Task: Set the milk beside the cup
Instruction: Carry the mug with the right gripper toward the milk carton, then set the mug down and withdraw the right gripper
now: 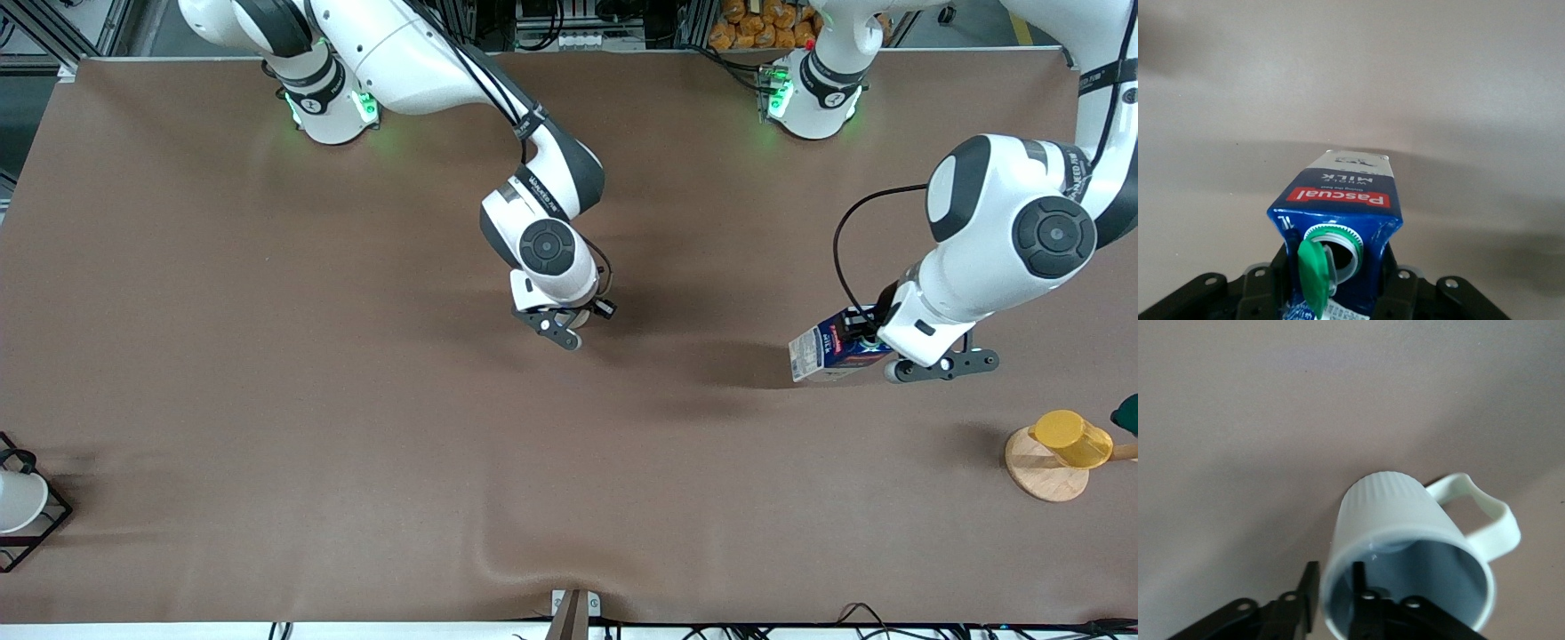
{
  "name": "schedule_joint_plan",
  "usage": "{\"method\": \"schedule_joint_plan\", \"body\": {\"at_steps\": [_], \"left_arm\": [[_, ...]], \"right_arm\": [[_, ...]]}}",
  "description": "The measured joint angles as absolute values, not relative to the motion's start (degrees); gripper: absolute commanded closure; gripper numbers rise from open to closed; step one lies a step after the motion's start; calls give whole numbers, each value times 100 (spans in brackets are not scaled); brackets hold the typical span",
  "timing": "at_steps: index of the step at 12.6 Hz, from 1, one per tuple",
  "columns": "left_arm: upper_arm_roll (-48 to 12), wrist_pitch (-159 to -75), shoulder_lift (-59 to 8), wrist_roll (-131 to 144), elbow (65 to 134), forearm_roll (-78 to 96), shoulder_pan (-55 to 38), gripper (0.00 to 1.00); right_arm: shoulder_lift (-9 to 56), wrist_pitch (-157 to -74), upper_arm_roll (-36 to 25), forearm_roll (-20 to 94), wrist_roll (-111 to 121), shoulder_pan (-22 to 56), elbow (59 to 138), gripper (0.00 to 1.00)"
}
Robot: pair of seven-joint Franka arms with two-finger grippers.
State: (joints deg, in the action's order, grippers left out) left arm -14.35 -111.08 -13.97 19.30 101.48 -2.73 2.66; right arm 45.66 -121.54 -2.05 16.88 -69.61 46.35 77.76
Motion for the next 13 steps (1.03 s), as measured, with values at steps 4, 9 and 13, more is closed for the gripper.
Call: {"method": "schedule_joint_plan", "body": {"at_steps": [4, 9, 13], "left_arm": [[-1459, -11108, -1411, 2226, 10115, -272, -233, 48], [-1472, -11108, -1433, 2605, 10060, -272, -923, 47], [-1457, -11105, -1437, 2603, 10055, -272, -965, 47]], "right_arm": [[4537, -12111, -224, 1688, -6838, 4623, 7641, 0], [4048, -11136, -314, 1688, -6401, 4324, 7423, 0], [3540, -10123, -378, 1662, -4589, 3461, 7494, 0]]}}
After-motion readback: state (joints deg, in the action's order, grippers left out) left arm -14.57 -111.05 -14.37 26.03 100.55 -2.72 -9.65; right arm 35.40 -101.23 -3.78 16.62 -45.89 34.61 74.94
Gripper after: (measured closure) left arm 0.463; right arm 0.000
